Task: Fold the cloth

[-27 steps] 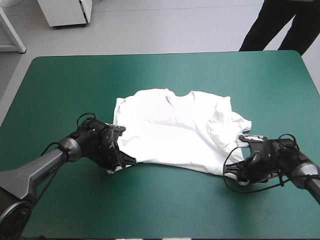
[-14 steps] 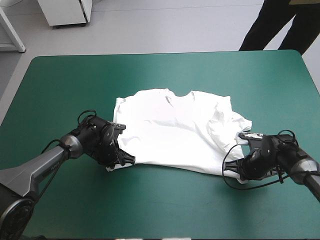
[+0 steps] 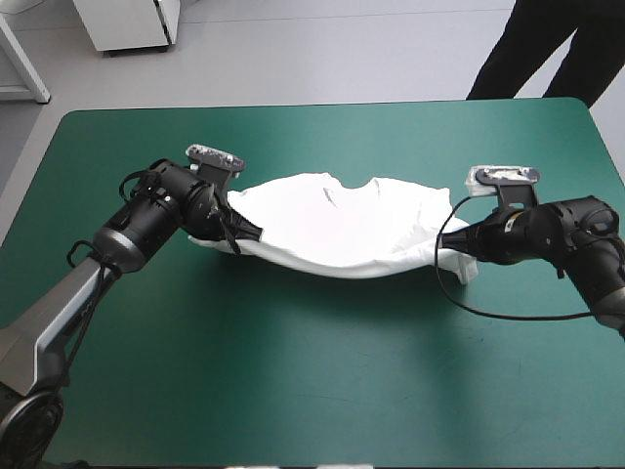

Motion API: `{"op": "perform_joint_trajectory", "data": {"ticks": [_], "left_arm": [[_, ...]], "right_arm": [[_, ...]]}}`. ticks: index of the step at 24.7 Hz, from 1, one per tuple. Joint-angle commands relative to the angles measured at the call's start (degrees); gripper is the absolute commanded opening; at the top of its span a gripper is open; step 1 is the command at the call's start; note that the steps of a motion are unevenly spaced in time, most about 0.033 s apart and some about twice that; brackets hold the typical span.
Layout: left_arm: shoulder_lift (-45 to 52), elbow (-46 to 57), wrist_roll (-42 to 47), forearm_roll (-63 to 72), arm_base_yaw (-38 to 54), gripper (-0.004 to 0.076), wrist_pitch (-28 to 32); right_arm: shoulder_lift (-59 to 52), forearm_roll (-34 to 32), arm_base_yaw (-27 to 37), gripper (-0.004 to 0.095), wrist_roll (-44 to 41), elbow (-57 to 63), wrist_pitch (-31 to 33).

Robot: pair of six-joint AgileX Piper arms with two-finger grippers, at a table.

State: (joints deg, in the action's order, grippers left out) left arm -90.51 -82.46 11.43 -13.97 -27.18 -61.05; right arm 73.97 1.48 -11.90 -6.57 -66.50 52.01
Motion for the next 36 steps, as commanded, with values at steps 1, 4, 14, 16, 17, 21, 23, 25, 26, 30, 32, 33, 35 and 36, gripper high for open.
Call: {"op": "perform_joint_trajectory", "data": {"ticks": [1, 4, 14, 16, 17, 21, 23, 25, 26, 30, 32, 33, 35, 36], "left_arm": [[-0.62, -7.09, 0.10, -4.83, 1.73, -0.0022, 3.67], [-4.19, -11.73, 0.21, -5.26, 4.88, -0.0022, 4.32], [-21.92, -29.13, -2.97, -4.57, 8.41, -0.0022, 8.89], [-24.89, -30.07, -2.97, -3.81, 8.41, -0.0022, 10.29], [-25.94, -30.07, -2.97, -3.16, 8.41, -0.0022, 10.96], [-30.88, -30.07, -2.77, -1.98, 8.41, -0.0022, 10.97], [-31.84, -30.07, -2.77, -1.87, 8.41, -0.0022, 11.55], [-32.71, -30.07, -2.77, -0.80, 8.41, -0.0022, 13.20], [-33.27, -30.07, -2.77, 1.46, 8.80, -0.0022, 14.24], [-33.64, -30.07, -4.30, 2.68, 8.94, 0.0007, 13.52], [-33.04, -30.18, -4.83, 2.96, 8.94, 0.0076, 13.09], [-32.71, -30.33, -5.15, 3.39, 8.94, 0.0114, 12.65], [-31.88, -31.29, -5.65, 3.79, 8.94, 0.0232, 11.12], [-31.43, -31.87, -5.65, 3.93, 8.94, 0.0280, 10.23]], "right_arm": [[2.16, -6.12, 0.16, -0.0013, -1.21, -6.15, -2.80], [6.42, -8.61, 0.16, -0.0013, -1.84, -10.25, -3.47], [28.49, -10.50, 0.16, -0.0013, -2.11, -32.45, -4.92], [31.91, -11.18, 0.38, -0.0013, -2.22, -35.02, -4.71], [33.54, -11.03, 0.84, -0.0013, -2.64, -35.70, -4.83], [38.31, -7.96, 3.54, -0.0013, -3.24, -36.73, -3.93], [38.85, -6.67, 4.32, -0.0013, -2.45, -36.73, -4.18], [38.95, -4.50, 5.03, -0.0013, -0.19, -36.73, -4.28], [39.04, -2.99, 5.32, -0.0013, 0.62, -36.73, -4.43], [39.04, 1.72, 5.76, 0.0016, 4.98, -36.73, -3.93], [39.04, 3.53, 5.76, 0.0093, 6.57, -36.79, -3.08], [39.04, 4.67, 5.76, 0.0157, 6.92, -36.79, -2.36], [39.04, 5.90, 5.76, 0.0293, 6.92, -36.94, -0.42], [39.04, 6.02, 5.76, 0.0365, 6.92, -36.94, 0.63]]}}
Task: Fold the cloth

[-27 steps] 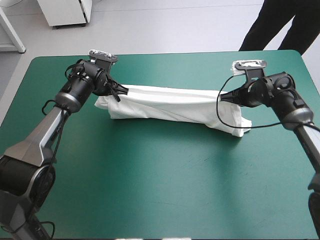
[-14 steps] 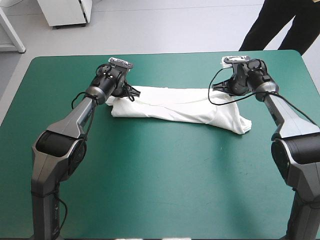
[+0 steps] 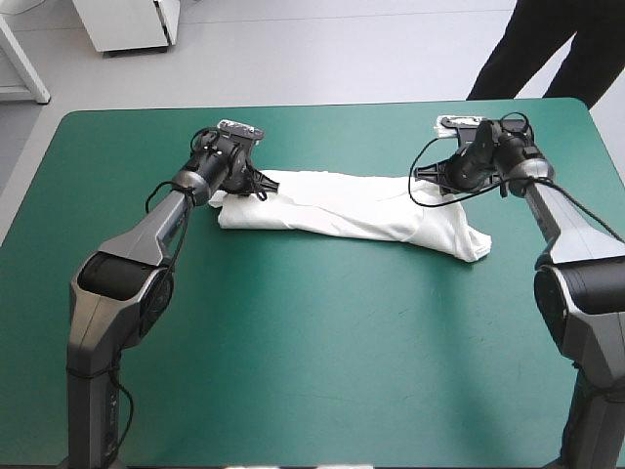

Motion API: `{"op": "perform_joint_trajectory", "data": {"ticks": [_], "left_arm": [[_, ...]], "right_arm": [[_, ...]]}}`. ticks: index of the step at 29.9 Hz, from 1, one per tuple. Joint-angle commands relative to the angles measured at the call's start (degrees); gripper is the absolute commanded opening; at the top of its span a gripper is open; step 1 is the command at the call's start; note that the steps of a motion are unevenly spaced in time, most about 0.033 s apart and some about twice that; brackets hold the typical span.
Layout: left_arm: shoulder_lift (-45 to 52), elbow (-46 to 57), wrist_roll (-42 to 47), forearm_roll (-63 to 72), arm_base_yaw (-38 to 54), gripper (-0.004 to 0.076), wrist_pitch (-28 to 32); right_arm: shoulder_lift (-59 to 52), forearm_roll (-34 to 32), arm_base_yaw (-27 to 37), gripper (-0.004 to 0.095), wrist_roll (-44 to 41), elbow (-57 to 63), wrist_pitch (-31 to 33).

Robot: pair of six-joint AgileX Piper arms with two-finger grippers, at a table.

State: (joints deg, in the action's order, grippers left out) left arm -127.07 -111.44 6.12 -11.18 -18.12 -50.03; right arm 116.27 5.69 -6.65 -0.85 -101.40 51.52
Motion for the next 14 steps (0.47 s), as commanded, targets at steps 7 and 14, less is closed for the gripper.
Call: {"op": "perform_joint_trajectory", "data": {"ticks": [7, 14], "left_arm": [[8.78, -9.27, -0.07, 2.84, -0.13, 0.0407, -7.32], [11.82, -10.90, -7.11, 14.06, -2.19, 0.0283, -8.13]], "right_arm": [[-6.04, 1.81, 0.51, 0.0465, 0.04, -2.04, 2.85], [-9.86, -0.61, 0.51, 0.0442, -0.27, -2.04, 4.27]]}}
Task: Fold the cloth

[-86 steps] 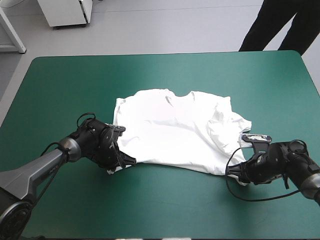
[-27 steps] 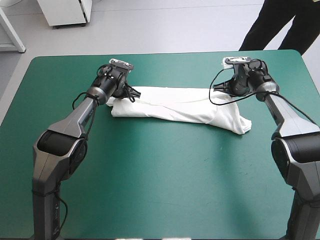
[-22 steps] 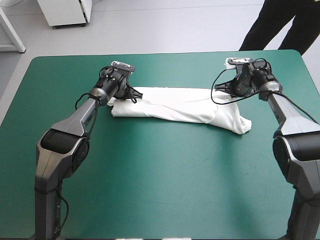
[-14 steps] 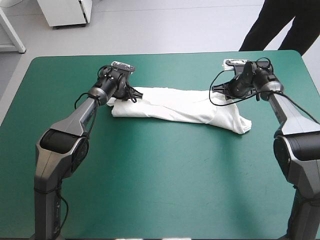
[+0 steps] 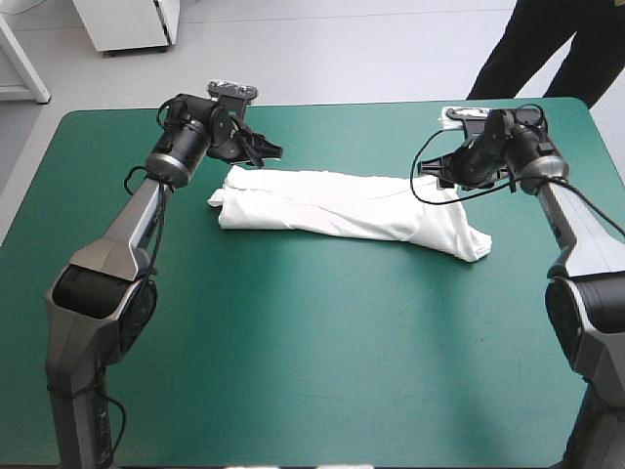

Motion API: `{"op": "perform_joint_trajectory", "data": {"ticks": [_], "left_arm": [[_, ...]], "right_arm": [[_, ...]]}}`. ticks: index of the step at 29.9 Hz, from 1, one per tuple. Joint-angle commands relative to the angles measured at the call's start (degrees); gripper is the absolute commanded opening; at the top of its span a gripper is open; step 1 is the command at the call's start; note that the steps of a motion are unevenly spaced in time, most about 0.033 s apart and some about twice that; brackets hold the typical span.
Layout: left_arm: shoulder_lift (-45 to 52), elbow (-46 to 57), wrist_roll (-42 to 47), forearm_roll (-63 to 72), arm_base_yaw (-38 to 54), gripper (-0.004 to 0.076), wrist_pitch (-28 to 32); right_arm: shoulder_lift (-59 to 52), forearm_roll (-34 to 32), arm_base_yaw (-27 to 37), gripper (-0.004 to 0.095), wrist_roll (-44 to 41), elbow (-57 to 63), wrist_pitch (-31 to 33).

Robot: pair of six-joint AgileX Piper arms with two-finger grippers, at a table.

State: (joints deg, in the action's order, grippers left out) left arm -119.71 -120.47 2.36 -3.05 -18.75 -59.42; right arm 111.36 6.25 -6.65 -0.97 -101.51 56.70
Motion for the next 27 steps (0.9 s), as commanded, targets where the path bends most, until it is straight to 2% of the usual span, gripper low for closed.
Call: {"op": "perform_joint_trajectory", "data": {"ticks": [1, 2, 3, 5, 14, 27], "left_arm": [[4.50, -1.87, -5.13, 8.49, -2.18, 0.0197, 1.00], [4.50, -1.87, -6.71, 10.30, -2.80, 0.0118, 1.00], [4.50, -1.87, -8.98, 12.08, -3.99, -0.0010, 1.11], [4.50, -1.87, -12.30, 13.74, -5.83, -0.0017, 2.18], [1.24, -1.87, -13.33, 15.27, -13.33, -0.0022, 8.80], [-8.49, -1.87, -13.74, 17.06, -14.18, -0.0022, 9.72]], "right_arm": [[-5.36, -1.43, 0.51, 0.0442, -0.42, -1.93, -0.87], [-5.94, -1.56, 0.60, 0.0441, -0.53, -1.93, -0.77], [-6.33, -1.56, 0.60, 0.0442, -0.53, -1.93, -0.77], [-7.19, -1.66, 0.60, 0.0442, -0.67, -1.93, -0.46], [-9.41, -1.40, 1.81, 0.0442, -1.10, -1.93, 1.69], [-9.67, -1.41, 1.81, 0.0442, -1.71, -1.93, 2.88]]}}
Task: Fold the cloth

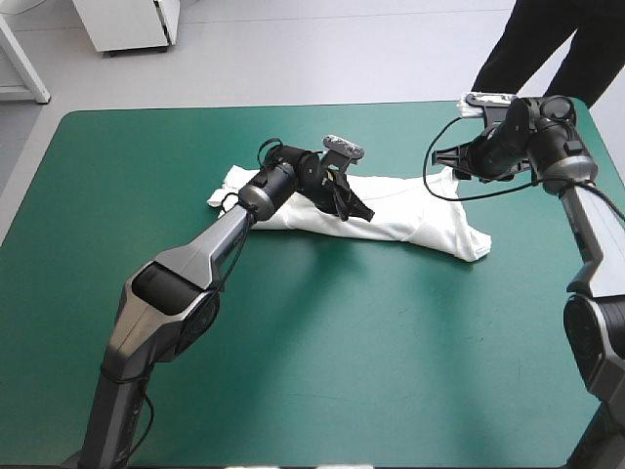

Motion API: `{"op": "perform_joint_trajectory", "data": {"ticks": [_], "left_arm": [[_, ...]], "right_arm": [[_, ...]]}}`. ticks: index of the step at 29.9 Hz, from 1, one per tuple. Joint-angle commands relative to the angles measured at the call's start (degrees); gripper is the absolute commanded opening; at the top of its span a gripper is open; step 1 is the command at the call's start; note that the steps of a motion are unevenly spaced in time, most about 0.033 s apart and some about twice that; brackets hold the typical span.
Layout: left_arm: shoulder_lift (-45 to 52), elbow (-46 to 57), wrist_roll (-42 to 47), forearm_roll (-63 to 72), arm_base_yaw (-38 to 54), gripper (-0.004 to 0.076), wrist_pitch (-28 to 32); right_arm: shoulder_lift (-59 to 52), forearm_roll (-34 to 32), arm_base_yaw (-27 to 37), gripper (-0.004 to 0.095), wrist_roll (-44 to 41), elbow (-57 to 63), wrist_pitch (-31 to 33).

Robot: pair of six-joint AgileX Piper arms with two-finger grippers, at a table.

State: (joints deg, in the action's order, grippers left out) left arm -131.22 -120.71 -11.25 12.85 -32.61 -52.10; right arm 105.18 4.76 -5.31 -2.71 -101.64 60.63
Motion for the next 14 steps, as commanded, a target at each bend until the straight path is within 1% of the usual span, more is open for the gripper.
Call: {"op": "perform_joint_trajectory", "data": {"ticks": [1, 5, 8, 10, 13, 14], "left_arm": [[2.51, -1.63, -0.13, 1.29, -0.31, -0.0022, 2.40], [1.05, -1.63, -0.13, 1.55, -0.31, -0.0022, 0.98], [0.80, -1.63, -0.13, 1.55, -0.31, -0.0022, -0.53], [0.80, -1.63, -0.13, 1.44, -0.31, -0.0022, -0.87], [0.80, -1.63, -0.13, 1.44, -0.31, -0.0022, -0.86], [0.80, -1.63, -0.13, 1.57, -0.31, -0.0022, -0.86]], "right_arm": [[-3.49, 0.08, 0.48, 0.0442, 0.04, -1.80, -0.65], [-3.77, 0.26, 1.00, 0.0442, -0.99, -1.80, 1.82], [-4.54, 2.88, 3.38, 0.0442, 0.07, -0.67, 2.12], [-4.75, 6.66, 6.32, 0.0442, 2.16, 0.89, 3.45], [-4.75, 17.02, 11.08, 0.0452, 8.70, 4.21, 7.54], [-4.75, 19.67, 12.58, 0.0454, 10.45, 5.89, 7.68]]}}
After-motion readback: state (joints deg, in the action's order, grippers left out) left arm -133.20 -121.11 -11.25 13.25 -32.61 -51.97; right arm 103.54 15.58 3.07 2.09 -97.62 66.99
